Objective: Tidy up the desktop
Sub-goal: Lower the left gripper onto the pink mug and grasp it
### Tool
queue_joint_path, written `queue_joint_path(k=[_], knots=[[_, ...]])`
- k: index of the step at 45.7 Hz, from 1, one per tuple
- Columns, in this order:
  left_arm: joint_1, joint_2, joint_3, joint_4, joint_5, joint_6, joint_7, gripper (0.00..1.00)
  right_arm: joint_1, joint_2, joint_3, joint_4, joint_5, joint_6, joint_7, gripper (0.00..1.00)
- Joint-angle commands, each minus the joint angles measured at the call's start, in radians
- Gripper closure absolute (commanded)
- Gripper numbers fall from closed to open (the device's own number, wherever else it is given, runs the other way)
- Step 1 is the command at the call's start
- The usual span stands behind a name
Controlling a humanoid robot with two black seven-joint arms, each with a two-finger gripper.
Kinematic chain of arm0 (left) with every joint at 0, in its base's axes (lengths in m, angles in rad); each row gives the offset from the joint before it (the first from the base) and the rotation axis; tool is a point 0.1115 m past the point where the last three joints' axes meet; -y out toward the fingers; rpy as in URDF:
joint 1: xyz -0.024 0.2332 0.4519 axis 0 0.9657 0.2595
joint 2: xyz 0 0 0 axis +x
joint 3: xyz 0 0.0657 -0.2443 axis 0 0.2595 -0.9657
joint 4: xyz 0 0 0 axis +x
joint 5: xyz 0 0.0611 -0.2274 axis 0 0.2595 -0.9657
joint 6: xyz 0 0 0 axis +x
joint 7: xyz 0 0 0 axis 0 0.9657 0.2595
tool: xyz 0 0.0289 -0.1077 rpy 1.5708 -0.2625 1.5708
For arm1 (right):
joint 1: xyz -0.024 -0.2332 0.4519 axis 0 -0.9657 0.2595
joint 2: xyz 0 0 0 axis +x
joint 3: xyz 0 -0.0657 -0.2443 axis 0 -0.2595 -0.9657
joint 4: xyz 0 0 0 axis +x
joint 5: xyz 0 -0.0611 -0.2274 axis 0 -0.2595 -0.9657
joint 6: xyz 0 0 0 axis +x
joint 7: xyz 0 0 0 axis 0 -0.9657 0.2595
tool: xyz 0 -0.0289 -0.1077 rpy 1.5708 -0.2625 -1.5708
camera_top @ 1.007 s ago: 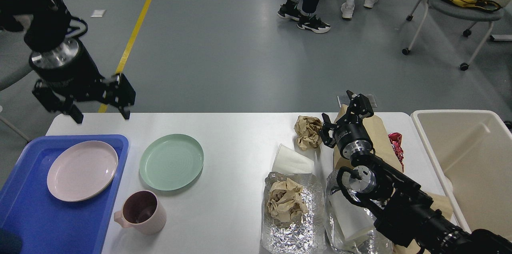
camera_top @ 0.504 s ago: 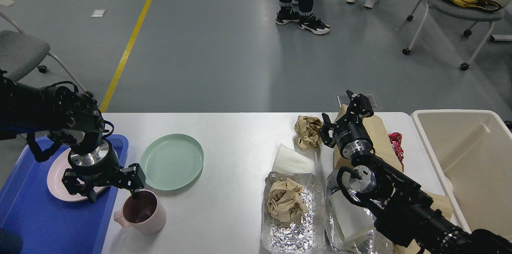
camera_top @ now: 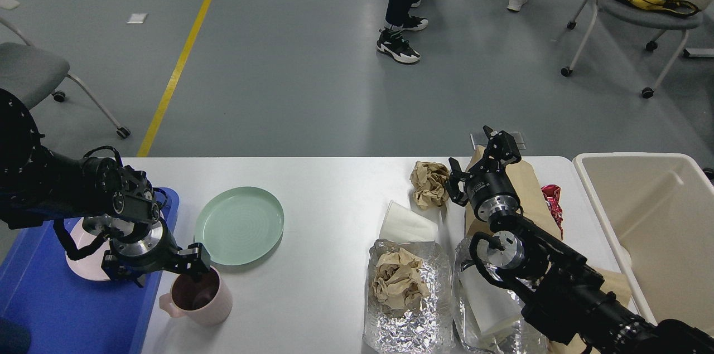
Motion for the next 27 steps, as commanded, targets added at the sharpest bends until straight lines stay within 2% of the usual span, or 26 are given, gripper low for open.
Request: queue_joint_path(k=[1,6,10,12,13,14,20,24,27], knots=[[0.020,-0.015,-0.016,0.000,0.000,0.026,0.002,0.06,0.000,0.000,0.000,0.000,0.000,0.000,0.000,0.00],[0.031,-0.020,-0.019,-0.001,0.002,0.071,0.006,0.08,0.000,0.000,-0.001,0.000,0.000,0.000,0.000,0.00],[0.042,-0.034,-0.019,-0.001,0.002,0.095,0.007,0.13,0.000,0.000,0.000,0.000,0.000,0.000,-0.002,0.00],[0.048,-0.035,-0.019,-0.001,0.002,0.106,0.007,0.21,0.000,0.000,0.000,0.000,0.000,0.000,0.000,0.00],[0.054,-0.037,-0.019,0.000,0.002,0.114,0.006,0.35,0.000,0.000,0.000,0.000,0.000,0.000,0.000,0.00],[0.057,-0.037,-0.019,-0.001,0.002,0.115,0.007,0.39,0.000,0.000,0.000,0.000,0.000,0.000,0.000,0.00],[0.069,-0.046,-0.019,-0.003,0.002,0.115,0.006,0.47,0.000,0.000,0.000,0.000,0.000,0.000,0.000,0.00],[0.071,-0.048,-0.019,-0.003,0.002,0.121,0.007,0.68,0.000,0.000,0.000,0.000,0.000,0.000,0.000,0.00],[0.069,-0.046,-0.019,-0.003,0.002,0.118,0.009,0.73,0.000,0.000,0.000,0.000,0.000,0.000,0.000,0.00]])
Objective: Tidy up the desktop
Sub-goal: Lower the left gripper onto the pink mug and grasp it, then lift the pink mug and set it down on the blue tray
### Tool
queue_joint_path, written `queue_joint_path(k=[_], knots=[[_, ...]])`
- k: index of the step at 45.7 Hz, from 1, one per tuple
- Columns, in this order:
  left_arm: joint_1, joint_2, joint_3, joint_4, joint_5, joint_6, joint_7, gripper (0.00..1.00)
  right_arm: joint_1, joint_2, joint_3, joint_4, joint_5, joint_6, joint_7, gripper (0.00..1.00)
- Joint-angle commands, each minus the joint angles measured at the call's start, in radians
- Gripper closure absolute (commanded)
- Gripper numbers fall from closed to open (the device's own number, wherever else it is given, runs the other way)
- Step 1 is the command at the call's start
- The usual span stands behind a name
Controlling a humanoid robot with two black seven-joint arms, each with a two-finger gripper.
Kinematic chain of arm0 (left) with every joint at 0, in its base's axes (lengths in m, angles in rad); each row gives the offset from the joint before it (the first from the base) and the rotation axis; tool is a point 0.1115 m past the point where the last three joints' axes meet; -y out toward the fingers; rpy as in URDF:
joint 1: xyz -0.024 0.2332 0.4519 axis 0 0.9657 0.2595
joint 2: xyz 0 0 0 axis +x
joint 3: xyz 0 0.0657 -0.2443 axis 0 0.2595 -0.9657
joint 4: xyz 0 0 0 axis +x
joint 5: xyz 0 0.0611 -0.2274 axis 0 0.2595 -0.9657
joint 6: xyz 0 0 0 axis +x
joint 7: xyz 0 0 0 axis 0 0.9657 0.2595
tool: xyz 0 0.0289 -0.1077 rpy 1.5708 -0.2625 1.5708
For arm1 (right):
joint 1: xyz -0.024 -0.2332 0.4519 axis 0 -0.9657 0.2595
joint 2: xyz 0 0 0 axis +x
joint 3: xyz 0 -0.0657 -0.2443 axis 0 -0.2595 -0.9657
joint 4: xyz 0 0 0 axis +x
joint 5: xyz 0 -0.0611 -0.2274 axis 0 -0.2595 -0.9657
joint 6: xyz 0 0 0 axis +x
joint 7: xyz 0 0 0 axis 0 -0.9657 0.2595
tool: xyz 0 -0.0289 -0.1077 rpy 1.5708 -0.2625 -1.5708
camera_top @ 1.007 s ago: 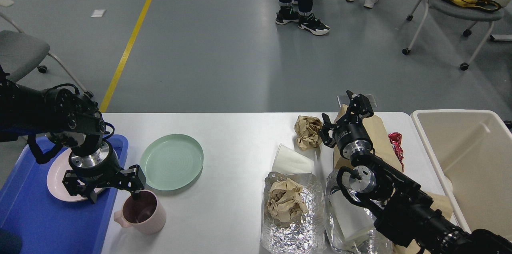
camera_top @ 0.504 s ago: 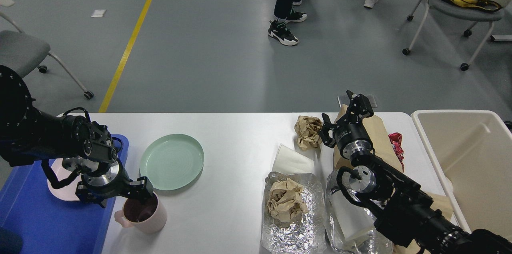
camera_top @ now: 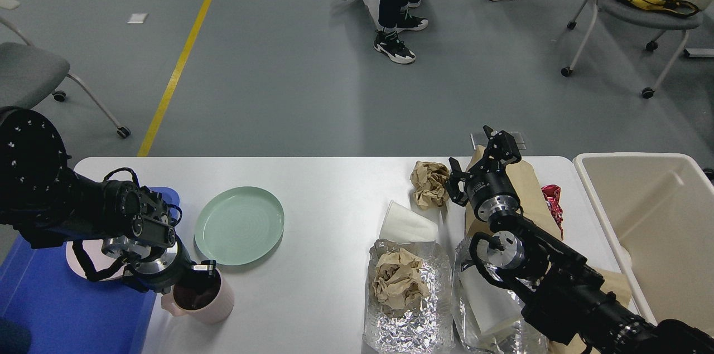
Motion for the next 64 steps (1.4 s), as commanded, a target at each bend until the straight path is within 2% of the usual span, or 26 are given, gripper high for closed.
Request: queue_joint_path(k=[1,12,21,25,29,37,42,46,49,55,62,64], knots=[[0.000,0.000,0.000,0.000,0.000,0.000,0.004,0.78,0.000,0.000,0.000,0.000,0.000,0.000,0.000,0.00],[0.001,-0.001,0.003,0.000,0.003,-0.019,0.007,0.99,0.000,0.000,-0.001,0.000,0.000,0.000,0.000,0.00],[-0.012,0.008,0.002,0.000,0.003,-0.022,0.007,1.00,0.000,0.000,-0.001,0.000,0.000,0.000,0.000,0.00],[-0.052,0.020,0.002,-0.012,0.008,-0.049,0.010,1.00,0.000,0.000,0.000,0.000,0.000,0.000,0.000,0.00],[-0.156,0.069,-0.003,-0.043,0.014,-0.147,0.024,1.00,0.000,0.000,0.000,0.000,0.000,0.000,0.000,0.00],[-0.541,0.168,0.002,-0.117,0.012,-0.491,0.022,1.00,0.000,0.000,0.000,0.000,0.000,0.000,0.000,0.00],[-0.745,0.230,0.034,-0.121,0.014,-0.667,0.024,1.00,0.000,0.000,-0.001,0.000,0.000,0.000,0.000,0.00],[-0.879,0.257,0.054,-0.121,0.014,-0.683,0.021,1.00,0.000,0.000,-0.001,0.000,0.000,0.000,0.000,0.00],[-0.931,0.272,0.057,-0.123,0.015,-0.683,0.021,1.00,0.000,0.000,-0.001,0.000,0.000,0.000,0.000,0.00],[-0.911,0.278,0.062,-0.123,0.018,-0.683,0.021,1.00,0.000,0.000,0.000,0.000,0.000,0.000,0.000,0.00],[-0.721,0.281,0.117,-0.112,0.020,-0.683,0.016,1.00,0.000,0.000,0.000,0.000,0.000,0.000,0.000,0.00],[-0.645,0.281,0.131,-0.109,0.021,-0.616,0.013,1.00,0.000,0.000,0.000,0.000,0.000,0.000,0.000,0.00]])
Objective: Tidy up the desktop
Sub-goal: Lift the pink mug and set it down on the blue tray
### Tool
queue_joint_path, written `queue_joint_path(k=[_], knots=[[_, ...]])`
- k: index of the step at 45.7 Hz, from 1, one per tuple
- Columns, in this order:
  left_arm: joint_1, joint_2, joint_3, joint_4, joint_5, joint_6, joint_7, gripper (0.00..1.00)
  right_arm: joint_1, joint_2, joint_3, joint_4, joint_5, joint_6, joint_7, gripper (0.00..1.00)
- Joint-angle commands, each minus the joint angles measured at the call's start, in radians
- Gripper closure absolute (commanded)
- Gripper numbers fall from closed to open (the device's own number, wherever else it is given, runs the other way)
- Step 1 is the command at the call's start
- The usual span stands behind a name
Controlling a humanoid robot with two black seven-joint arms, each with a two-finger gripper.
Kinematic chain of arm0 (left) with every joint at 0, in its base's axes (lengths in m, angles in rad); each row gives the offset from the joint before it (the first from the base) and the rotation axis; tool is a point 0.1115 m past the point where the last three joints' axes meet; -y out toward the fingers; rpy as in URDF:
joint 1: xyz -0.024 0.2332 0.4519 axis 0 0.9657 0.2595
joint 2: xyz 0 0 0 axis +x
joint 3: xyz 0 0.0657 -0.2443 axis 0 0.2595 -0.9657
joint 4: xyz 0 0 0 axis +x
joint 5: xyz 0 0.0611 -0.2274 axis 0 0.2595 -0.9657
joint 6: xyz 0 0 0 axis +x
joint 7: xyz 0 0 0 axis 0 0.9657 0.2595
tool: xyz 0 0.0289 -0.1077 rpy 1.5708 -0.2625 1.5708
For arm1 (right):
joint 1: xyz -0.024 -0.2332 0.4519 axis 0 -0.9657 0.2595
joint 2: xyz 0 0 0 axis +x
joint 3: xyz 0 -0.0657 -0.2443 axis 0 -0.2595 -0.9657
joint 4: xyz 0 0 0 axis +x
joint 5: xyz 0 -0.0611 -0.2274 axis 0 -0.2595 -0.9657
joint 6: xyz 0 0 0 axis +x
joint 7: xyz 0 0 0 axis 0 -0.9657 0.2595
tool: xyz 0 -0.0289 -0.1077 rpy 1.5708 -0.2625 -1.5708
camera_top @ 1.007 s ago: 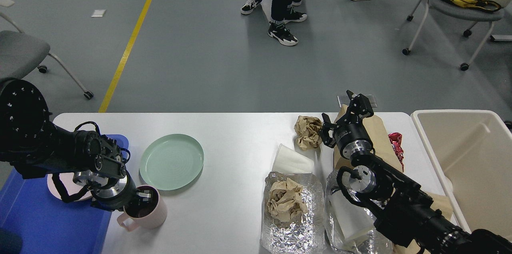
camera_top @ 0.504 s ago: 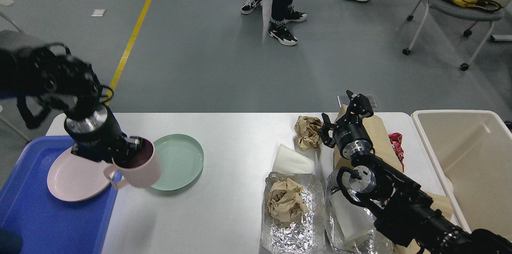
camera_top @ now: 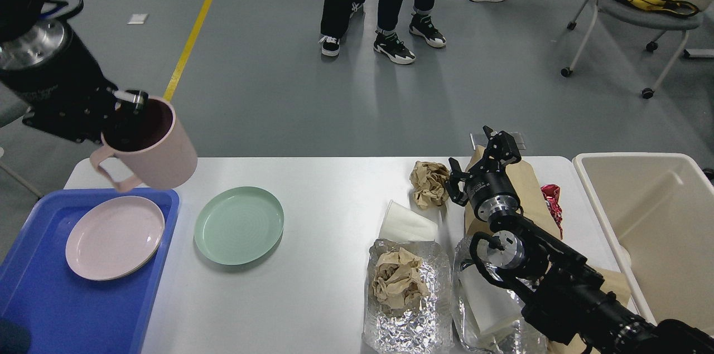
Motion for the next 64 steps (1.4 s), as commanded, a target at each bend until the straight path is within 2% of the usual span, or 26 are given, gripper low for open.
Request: queue_joint_path(k=[1,7,13,24,34,43,60,64], knots=[[0.205,0.001,0.042,0.008,0.002,0.102,-0.005,1.00,0.000,0.000,0.000,0.000,0.000,0.000,0.000,0.00],[0.417,0.002,0.062,0.010,0.011,0.280,-0.010,0.99,0.000,0.000,0.000,0.000,0.000,0.000,-0.001,0.00],[0.515,0.002,0.087,0.008,0.017,0.377,-0.016,0.99,0.000,0.000,-0.001,0.000,0.000,0.000,-0.001,0.00],[0.632,-0.001,0.120,0.008,0.017,0.493,-0.061,0.99,0.000,0.000,0.000,0.000,0.000,0.000,0.000,0.00],[0.721,-0.002,0.125,0.008,0.019,0.575,-0.062,0.98,0.000,0.000,-0.001,0.000,0.000,0.000,-0.001,0.00],[0.741,-0.001,0.125,0.008,0.019,0.615,-0.062,0.95,0.000,0.000,-0.001,0.000,0.000,0.000,0.000,0.00],[0.759,-0.002,0.127,0.008,0.019,0.618,-0.059,0.64,0.000,0.000,0.000,0.000,0.000,0.000,0.000,0.00],[0.759,-0.001,0.127,0.008,0.019,0.618,-0.059,0.52,0.000,0.000,0.000,0.000,0.000,0.000,0.000,0.00]])
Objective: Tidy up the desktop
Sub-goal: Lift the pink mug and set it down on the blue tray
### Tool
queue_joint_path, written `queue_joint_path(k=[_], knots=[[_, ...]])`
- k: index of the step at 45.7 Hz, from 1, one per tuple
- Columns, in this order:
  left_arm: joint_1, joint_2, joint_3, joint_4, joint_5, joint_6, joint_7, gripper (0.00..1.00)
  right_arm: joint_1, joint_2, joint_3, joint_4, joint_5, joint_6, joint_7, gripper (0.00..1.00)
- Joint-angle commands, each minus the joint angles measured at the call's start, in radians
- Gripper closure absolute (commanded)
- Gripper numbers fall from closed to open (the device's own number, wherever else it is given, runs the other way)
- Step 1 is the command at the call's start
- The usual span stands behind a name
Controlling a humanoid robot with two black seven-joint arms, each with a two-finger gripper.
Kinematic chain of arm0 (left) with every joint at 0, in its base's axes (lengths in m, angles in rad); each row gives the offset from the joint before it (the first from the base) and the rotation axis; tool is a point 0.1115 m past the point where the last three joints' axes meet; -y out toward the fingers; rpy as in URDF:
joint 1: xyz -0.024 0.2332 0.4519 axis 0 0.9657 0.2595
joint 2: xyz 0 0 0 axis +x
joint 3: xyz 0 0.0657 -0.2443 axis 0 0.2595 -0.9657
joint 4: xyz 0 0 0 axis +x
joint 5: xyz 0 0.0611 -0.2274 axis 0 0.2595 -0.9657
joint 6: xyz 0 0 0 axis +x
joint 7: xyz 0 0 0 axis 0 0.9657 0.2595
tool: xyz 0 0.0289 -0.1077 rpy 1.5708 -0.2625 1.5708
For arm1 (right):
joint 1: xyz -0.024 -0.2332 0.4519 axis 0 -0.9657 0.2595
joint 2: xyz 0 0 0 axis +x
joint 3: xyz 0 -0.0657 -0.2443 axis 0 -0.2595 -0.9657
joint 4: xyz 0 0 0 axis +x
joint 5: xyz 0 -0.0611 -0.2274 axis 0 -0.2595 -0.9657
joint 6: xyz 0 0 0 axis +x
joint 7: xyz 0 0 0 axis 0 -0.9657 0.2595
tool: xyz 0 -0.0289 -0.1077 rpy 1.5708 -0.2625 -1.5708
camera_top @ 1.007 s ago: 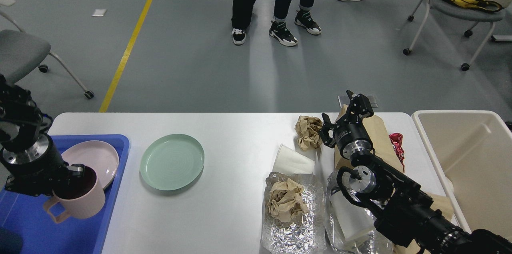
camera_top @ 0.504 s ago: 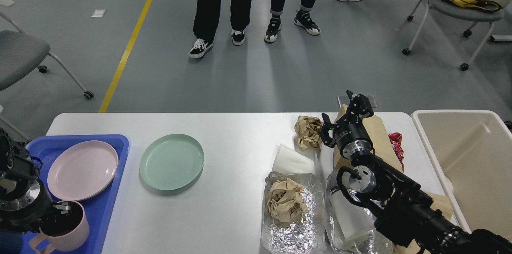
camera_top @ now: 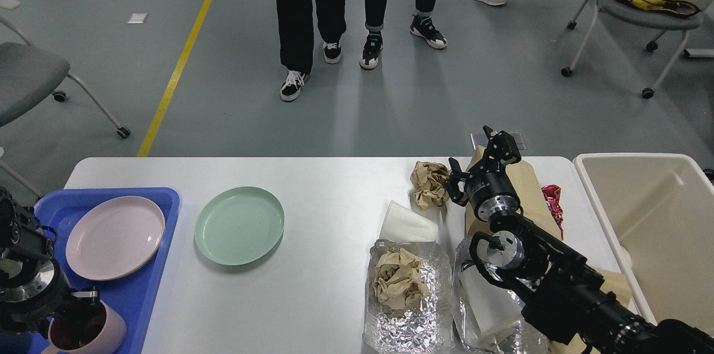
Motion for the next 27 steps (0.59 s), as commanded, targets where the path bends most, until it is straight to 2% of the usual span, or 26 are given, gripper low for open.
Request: queue_joint_path(k=[1,4,8,9,18,27], knots=[[0.001,0.002,0.001,0.000,0.000,-0.001,0.002,0.49,0.000,0.000,0.000,0.000,0.000,0.000,0.000,0.00],[0.001,0.003,0.002,0.000,0.000,-0.001,0.003,0.36,0.000,0.000,0.000,0.000,0.000,0.000,0.000,0.00],[-0.002,0.003,0.020,0.000,0.000,-0.011,0.004,0.06,0.000,0.000,0.000,0.000,0.000,0.000,0.000,0.00],[-0.002,0.003,0.027,0.000,0.000,-0.014,0.002,0.04,0.000,0.000,0.000,0.000,0.000,0.000,0.000,0.00],[-0.043,0.022,0.048,0.000,0.002,-0.038,0.010,0.04,0.000,0.000,0.000,0.000,0.000,0.000,0.000,0.00],[-0.215,0.072,0.067,0.012,0.032,-0.197,0.008,0.03,0.000,0.000,0.000,0.000,0.000,0.000,0.000,0.00]])
